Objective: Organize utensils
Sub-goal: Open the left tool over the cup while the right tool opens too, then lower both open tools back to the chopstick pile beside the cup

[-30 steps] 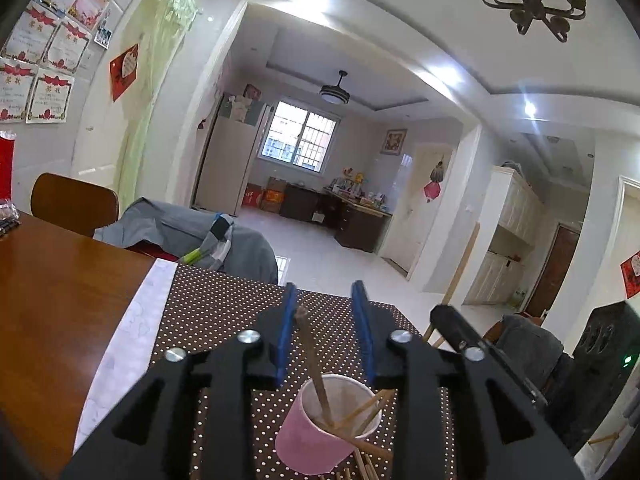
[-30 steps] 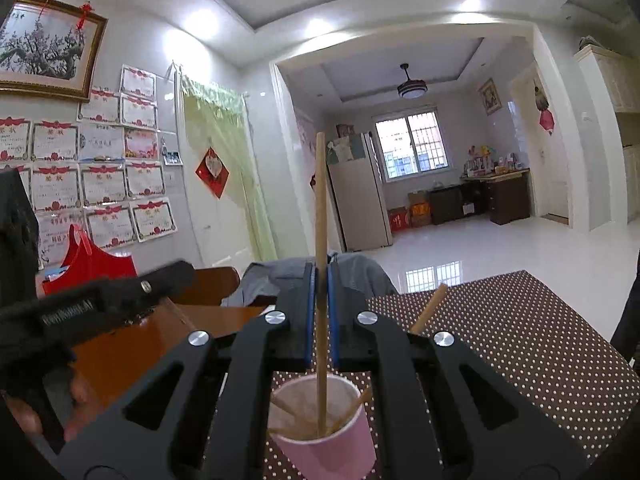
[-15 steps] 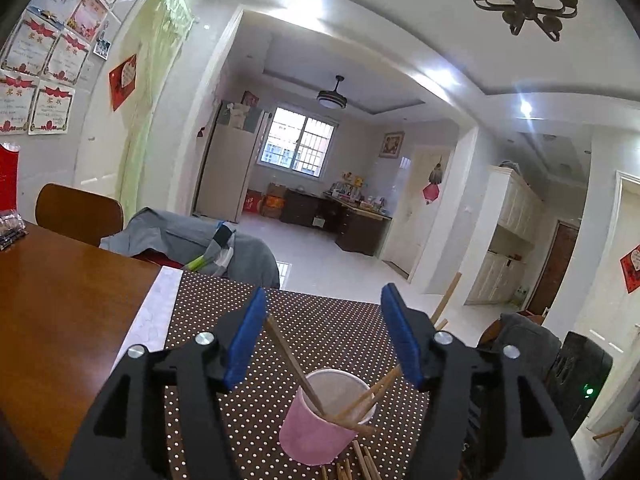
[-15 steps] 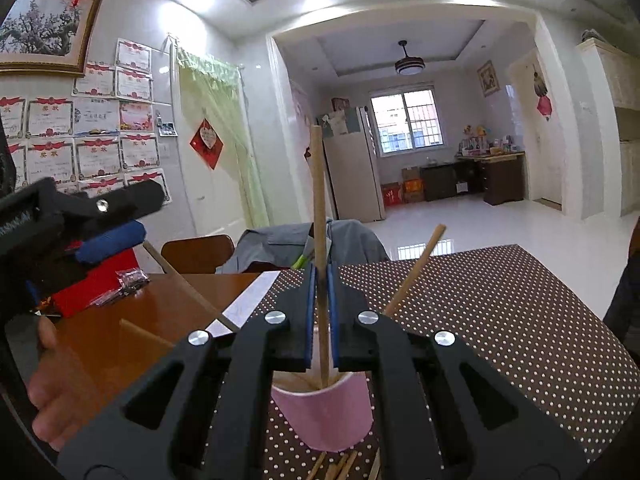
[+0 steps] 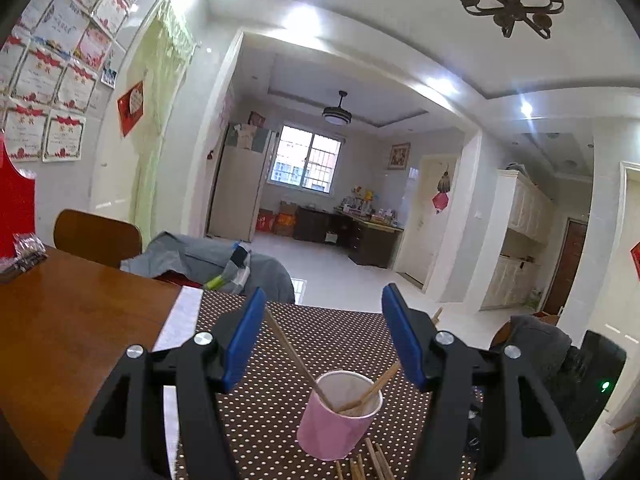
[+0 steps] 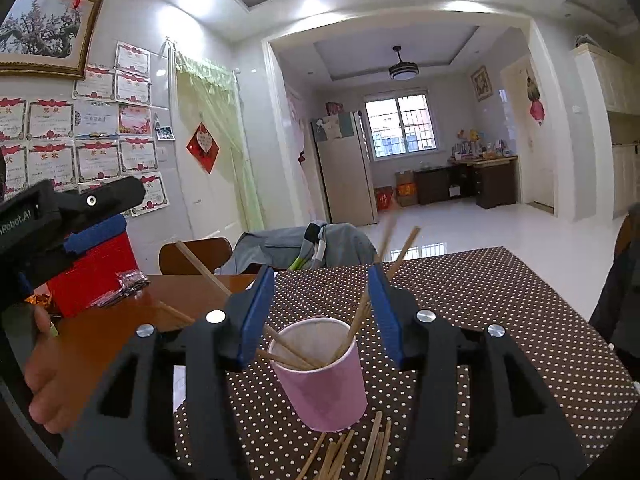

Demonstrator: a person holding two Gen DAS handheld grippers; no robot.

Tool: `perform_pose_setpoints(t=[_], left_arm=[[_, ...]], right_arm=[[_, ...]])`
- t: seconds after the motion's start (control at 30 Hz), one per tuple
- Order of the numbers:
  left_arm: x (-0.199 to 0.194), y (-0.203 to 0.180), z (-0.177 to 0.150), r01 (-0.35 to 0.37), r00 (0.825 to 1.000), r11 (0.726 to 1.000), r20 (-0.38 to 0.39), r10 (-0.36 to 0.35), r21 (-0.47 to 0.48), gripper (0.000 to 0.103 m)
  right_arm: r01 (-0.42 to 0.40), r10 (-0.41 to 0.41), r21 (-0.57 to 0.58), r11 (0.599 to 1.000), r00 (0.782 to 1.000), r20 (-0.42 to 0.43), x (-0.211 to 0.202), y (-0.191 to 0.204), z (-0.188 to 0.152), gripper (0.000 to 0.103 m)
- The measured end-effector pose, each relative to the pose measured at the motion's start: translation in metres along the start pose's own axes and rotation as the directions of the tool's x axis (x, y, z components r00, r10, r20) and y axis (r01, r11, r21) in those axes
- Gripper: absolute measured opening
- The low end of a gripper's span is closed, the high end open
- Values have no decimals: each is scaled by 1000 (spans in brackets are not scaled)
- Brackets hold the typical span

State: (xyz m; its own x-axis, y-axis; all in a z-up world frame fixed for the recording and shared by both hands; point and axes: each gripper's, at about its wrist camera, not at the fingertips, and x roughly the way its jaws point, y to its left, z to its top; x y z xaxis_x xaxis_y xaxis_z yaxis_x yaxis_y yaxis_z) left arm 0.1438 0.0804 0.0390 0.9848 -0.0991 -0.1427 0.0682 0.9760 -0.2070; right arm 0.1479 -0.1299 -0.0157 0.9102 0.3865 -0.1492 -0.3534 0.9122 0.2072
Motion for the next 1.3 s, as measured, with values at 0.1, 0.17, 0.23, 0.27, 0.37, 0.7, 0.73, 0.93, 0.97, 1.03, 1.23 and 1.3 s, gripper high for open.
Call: perform_pose_setpoints(t=[0.1, 0.17, 0.23, 0.27, 0.37, 0.7, 0.73, 0.93, 0.97, 1.03, 1.23, 1.3], left_arm=[[-13, -1, -1, -25, 1000, 1000, 7, 24, 19, 61], [-22, -1, -3, -39, 999, 998, 15, 38, 41, 62], [-33, -3, -6, -68, 998, 995, 21, 66, 73, 64], [-35, -3, -7, -71, 997, 994, 19, 70, 81, 64], [-42, -2, -17, -72, 997, 993, -18, 74, 92, 64], [-40, -11, -68, -26, 972, 987, -228, 63, 159, 64], [-39, -13, -74, -1, 964, 986, -263, 46, 168, 64], [-17, -30, -113, 127, 874, 965, -486, -1, 228, 64], [-9, -33, -122, 131, 848, 961, -530, 19, 244, 64], [6, -34, -138, 126, 799, 957, -599, 58, 261, 65], [44, -20, -174, 109, 651, 977, -756, 69, 183, 64], [51, -18, -179, 100, 632, 978, -771, 79, 183, 64]], right_arm=[[4, -4, -5, 1000, 1000, 2, -12, -1, 0, 50], [10, -10, -15, 1000, 1000, -2, -22, -3, -3, 51], [16, -16, -23, 1000, 1000, -15, -28, -5, -4, 51], [20, -21, -25, 999, 1000, -22, -31, -7, -5, 51], [32, -34, -25, 999, 998, -56, -38, -15, -11, 52], [55, -70, -65, 996, 961, -269, -42, -34, -46, 54], [53, -71, -69, 996, 950, -303, -40, -36, -50, 54], [55, -87, -85, 995, 896, -436, -32, -47, -72, 54], [55, -86, -83, 995, 887, -454, -30, -50, -76, 54], [54, -82, -72, 996, 873, -480, -29, -54, -82, 54], [46, -79, -74, 996, 832, -549, -24, -58, -94, 54], [44, -77, -73, 996, 824, -561, -23, -60, -96, 54]])
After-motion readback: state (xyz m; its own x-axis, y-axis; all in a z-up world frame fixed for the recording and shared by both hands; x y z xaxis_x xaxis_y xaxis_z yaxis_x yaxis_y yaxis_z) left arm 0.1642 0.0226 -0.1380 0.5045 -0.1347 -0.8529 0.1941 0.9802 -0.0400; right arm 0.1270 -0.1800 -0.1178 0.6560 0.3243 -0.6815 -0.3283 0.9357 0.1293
